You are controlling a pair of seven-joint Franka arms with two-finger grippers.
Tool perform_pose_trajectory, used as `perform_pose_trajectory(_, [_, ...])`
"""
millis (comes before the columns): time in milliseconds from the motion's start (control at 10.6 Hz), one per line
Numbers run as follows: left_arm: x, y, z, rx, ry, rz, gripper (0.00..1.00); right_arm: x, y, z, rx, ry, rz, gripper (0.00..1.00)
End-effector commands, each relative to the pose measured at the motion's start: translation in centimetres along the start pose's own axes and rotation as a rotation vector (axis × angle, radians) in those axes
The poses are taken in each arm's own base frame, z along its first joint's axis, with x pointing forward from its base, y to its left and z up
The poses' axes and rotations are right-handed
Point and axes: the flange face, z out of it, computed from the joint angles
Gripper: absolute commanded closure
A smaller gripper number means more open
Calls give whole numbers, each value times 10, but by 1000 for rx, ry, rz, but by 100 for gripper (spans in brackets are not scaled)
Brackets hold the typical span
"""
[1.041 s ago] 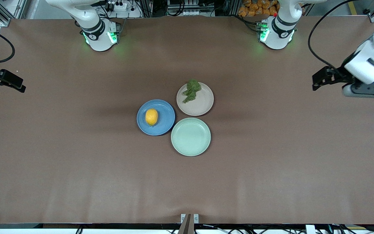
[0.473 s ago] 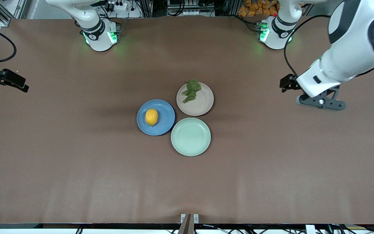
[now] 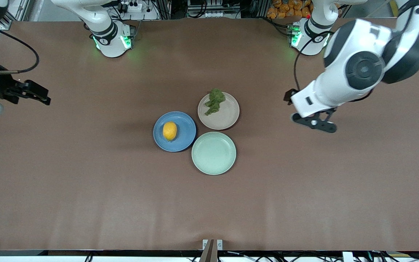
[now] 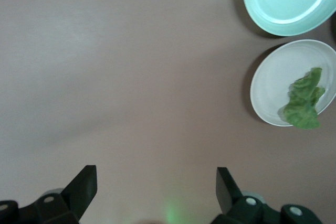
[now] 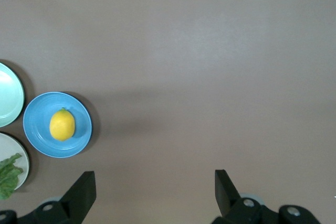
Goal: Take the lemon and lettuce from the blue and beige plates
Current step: 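Lower the left gripper onto the lettuce while the right gripper reaches the lemon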
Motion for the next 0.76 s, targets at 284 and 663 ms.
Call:
perform_pose_trajectory(284, [13, 134, 83, 18, -28, -78, 0, -3, -74, 55, 20, -2, 81, 0])
perform_pose_trajectory(663, [9, 213, 162, 62, -103, -75, 0, -6, -124, 108, 31, 10, 106, 0])
